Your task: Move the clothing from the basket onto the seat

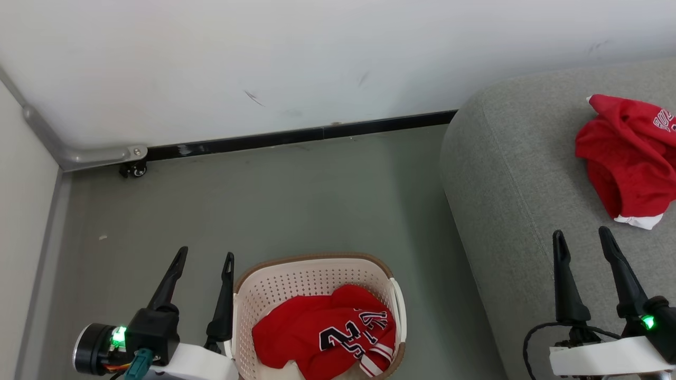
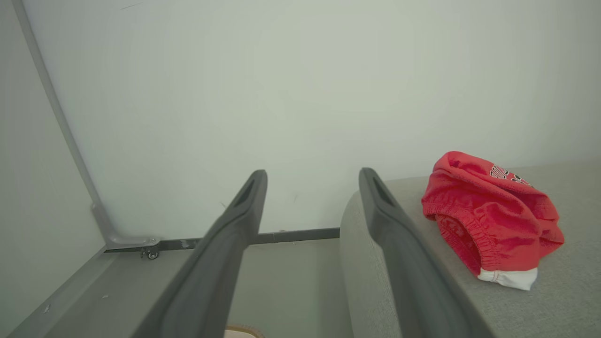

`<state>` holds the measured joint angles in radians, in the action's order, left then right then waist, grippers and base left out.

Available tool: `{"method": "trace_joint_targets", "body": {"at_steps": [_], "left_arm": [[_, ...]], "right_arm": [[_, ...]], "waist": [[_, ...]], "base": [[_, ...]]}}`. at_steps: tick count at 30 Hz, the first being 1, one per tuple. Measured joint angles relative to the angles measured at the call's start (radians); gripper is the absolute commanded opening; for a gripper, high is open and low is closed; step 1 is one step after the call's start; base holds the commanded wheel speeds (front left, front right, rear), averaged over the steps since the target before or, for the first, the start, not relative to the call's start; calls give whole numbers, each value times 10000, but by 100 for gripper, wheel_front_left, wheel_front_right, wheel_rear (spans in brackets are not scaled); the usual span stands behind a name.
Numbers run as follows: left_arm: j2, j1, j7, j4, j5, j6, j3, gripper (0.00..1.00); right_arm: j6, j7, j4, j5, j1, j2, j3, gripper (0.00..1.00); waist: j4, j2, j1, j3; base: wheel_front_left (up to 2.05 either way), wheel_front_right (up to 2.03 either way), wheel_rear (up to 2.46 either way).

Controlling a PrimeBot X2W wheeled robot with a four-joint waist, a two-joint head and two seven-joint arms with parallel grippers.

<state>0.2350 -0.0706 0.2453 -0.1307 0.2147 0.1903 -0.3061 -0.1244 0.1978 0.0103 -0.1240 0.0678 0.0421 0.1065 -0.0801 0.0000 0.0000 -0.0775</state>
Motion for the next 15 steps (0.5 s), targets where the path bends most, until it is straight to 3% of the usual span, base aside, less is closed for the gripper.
{"method": "trace_joint_targets", "body": {"at_steps": [15], "left_arm": [[-35,-1042,-261,-648,-485,-575,-723,100]], "right_arm": [[0,109,-1064,-305,61,-33,232,100]], "waist": [[-492,0,0,-1229]], "base": [[0,0,0]]}}
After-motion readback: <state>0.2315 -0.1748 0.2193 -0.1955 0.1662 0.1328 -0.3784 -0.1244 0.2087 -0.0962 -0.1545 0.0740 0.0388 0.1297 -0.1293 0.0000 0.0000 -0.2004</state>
